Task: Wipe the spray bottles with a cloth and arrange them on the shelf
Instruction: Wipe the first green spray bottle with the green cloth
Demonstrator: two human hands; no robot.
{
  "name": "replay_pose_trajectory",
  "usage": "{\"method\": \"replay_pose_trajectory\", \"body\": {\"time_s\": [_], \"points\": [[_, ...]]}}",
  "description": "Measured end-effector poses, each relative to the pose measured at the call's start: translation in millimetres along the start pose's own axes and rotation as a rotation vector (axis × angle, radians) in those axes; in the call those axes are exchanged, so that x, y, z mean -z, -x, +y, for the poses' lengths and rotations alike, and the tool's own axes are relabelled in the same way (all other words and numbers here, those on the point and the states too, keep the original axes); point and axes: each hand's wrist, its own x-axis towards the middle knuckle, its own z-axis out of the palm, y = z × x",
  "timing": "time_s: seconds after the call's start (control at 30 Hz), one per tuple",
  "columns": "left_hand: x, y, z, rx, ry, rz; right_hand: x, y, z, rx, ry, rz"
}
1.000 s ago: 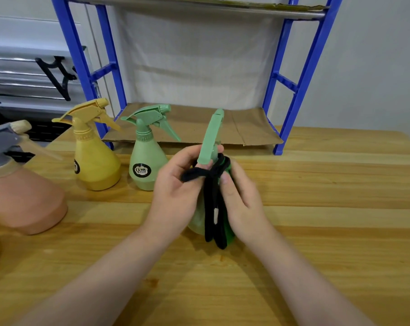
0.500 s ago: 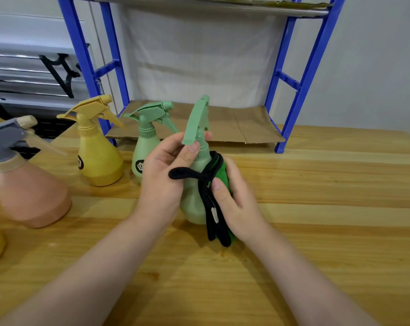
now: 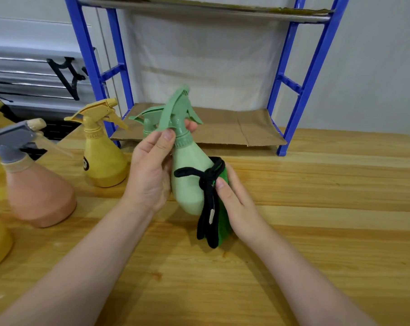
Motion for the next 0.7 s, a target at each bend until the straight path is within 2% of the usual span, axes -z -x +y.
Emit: {"method": "replay_pose_trajectory", "body": {"time_s": [0.17, 0.27, 0.43, 0.57, 0.7], "points": [[-4, 9, -2, 0.073, -0.064, -0.205, -3, 0, -9, 0.072, 0.054, 0.008], [-5, 14, -7, 0.113, -0.103, -0.271, -2, 1, -13, 0.104, 0.083, 0.027], [-9, 20, -11, 0.078, -0.312, -0.248, -1, 0, -17, 0.093, 0.086, 0.012], [-11, 21, -11, 0.035, -0.519, -0.210, -5, -1, -18, 0.144, 0.162, 0.087], [-13, 21, -12, 0.011, -0.588, -0.211, -2, 0, -20, 0.147, 0.283, 0.178]]}}
